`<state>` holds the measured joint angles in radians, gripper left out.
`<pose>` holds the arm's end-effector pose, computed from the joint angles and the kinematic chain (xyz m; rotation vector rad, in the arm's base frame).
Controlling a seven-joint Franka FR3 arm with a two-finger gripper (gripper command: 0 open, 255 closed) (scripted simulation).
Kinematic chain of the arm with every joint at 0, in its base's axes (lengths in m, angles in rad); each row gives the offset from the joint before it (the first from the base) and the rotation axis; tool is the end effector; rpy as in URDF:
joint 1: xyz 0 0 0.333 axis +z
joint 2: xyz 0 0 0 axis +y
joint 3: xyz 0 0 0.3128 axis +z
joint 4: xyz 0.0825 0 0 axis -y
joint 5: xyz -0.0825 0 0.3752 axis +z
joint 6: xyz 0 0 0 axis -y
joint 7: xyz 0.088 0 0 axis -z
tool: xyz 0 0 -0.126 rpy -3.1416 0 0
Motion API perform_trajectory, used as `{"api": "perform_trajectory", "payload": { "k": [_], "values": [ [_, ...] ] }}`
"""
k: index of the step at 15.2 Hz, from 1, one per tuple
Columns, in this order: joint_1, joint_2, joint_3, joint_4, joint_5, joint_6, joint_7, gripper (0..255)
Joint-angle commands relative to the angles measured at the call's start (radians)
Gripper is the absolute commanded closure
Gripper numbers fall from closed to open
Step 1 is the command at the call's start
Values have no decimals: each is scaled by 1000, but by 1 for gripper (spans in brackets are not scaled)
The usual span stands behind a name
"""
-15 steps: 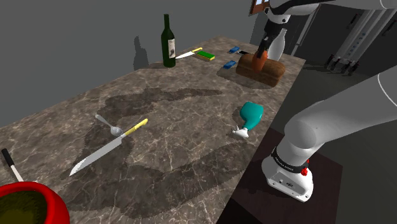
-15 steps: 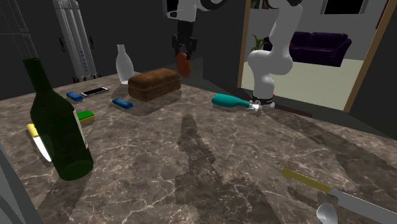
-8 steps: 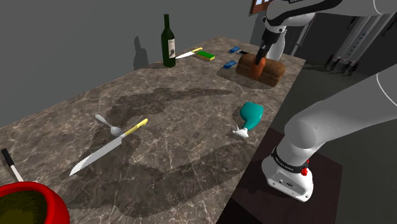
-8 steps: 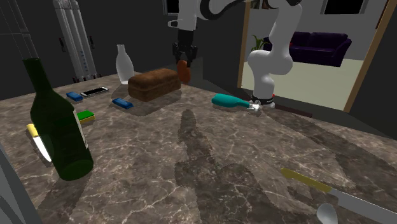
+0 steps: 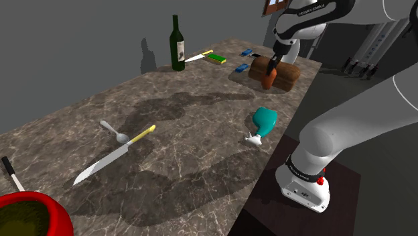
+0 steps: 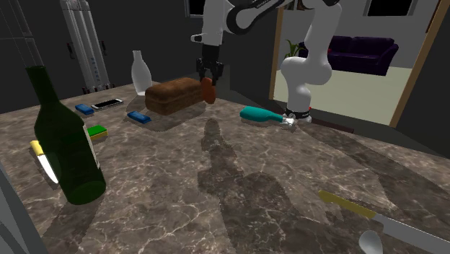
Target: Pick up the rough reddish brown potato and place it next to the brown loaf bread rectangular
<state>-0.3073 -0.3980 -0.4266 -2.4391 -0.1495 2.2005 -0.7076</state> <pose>0.3182 -0.3009 0.4303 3.0739 0.1129 0.1900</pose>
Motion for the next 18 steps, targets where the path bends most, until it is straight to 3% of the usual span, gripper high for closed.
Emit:
{"api": "perform_trajectory", "payload": {
  "k": [1,16,18],
  "values": [
    [0,10,-6,-20,0,31,-4,255],
    [19,145,-53,-137,37,277,-45,255],
    [18,145,-53,-137,37,277,-45,255]
  ]
}}
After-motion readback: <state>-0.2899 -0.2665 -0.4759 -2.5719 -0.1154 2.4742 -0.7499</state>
